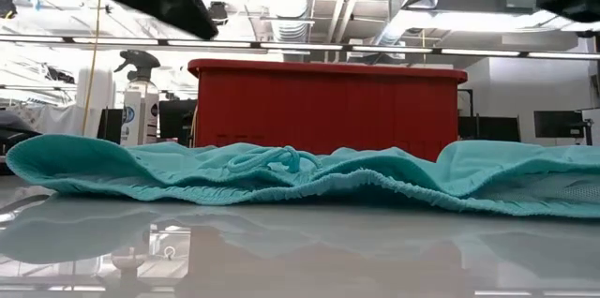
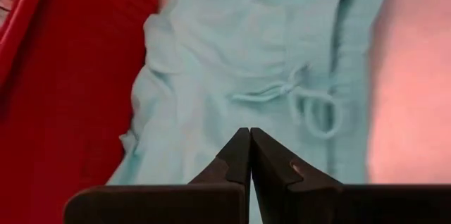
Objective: Fold laundry
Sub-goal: Fold the light blue shorts
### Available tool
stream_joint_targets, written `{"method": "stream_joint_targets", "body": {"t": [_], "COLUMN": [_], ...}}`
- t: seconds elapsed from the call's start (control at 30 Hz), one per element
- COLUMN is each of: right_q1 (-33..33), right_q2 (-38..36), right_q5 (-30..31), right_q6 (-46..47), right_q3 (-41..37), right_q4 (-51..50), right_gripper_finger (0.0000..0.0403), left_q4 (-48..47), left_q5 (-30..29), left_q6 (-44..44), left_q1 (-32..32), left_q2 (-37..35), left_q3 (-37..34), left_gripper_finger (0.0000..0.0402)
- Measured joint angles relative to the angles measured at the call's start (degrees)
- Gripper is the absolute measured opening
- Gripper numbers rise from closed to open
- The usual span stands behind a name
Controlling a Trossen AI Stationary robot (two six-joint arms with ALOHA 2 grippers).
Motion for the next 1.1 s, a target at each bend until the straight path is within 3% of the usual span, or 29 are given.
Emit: {"method": "stream_joint_targets", "body": {"t": [0.17, 0.37, 0.63, 0.77, 0.97, 1.1], "right_q1": [1.19, 0.83, -1.07, -1.32, -1.30, -0.99], "right_q2": [1.83, 5.82, 10.21, 10.94, 10.37, 10.37], "right_q5": [0.01, 0.61, 1.06, 0.12, 0.06, 0.66], "right_q6": [-4.54, -7.83, -8.79, -6.03, 1.54, 3.19], "right_q3": [0.00, 0.00, 0.12, 0.22, 0.42, 2.57], "right_q4": [0.35, 1.72, 2.10, 2.97, 2.60, 2.12], "right_gripper_finger": [0.0272, 0.0277, 0.0267, 0.0205, 0.0033, 0.0022], "left_q4": [5.47, 15.71, 16.08, 18.89, 30.41, 32.96], "left_q5": [-0.05, 0.41, 5.22, 10.86, 18.70, 22.15], "left_q6": [1.80, 9.74, 12.47, 12.72, 15.05, 15.09], "left_q1": [1.33, 3.13, 7.17, 9.34, 10.32, 10.30], "left_q2": [0.02, -0.02, -0.04, -0.04, -0.04, -0.04], "left_q3": [-4.73, -6.78, -6.83, -9.26, -14.25, -15.03], "left_gripper_finger": [0.0000, 0.0000, 0.0000, 0.0000, 0.0000, 0.0000]}}
